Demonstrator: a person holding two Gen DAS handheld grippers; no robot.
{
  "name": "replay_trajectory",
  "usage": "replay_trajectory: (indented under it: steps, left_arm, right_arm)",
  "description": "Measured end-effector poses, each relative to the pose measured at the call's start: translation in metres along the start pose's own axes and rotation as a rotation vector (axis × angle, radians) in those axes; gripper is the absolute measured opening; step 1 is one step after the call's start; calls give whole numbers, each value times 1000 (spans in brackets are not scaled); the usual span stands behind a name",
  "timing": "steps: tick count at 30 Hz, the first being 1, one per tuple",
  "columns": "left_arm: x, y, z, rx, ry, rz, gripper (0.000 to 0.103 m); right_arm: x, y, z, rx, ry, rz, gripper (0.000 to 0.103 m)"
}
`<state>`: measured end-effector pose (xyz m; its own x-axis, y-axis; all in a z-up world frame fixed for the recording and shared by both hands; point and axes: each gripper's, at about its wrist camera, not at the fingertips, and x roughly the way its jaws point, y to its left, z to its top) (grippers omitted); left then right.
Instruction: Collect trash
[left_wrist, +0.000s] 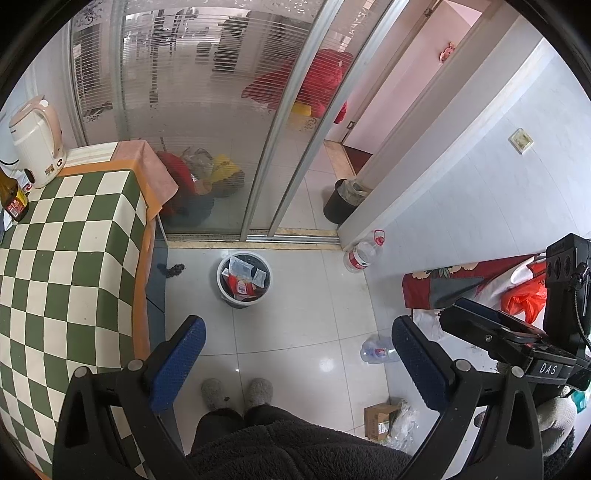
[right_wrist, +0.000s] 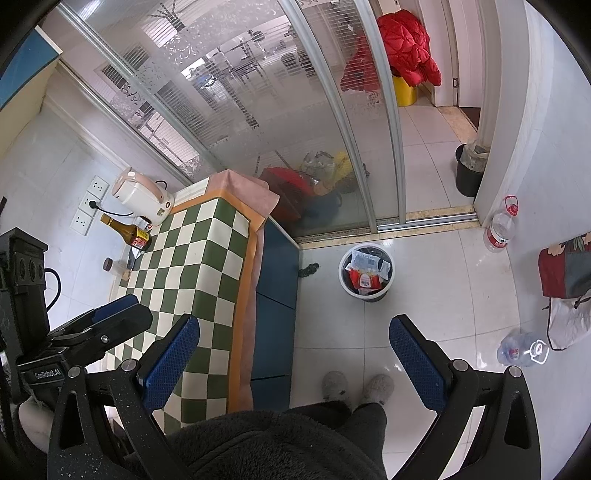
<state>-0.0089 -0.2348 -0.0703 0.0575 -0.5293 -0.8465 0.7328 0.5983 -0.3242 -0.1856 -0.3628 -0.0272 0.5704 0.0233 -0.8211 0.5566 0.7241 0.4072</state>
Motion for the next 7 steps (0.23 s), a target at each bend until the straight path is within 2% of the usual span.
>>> replay_trajectory:
  steps: [7]
  left_arm:
    - [-2, -2, -3, 5, -4, -3, 103]
  right_arm:
    - [-1, -1, 0, -1, 1, 0, 103]
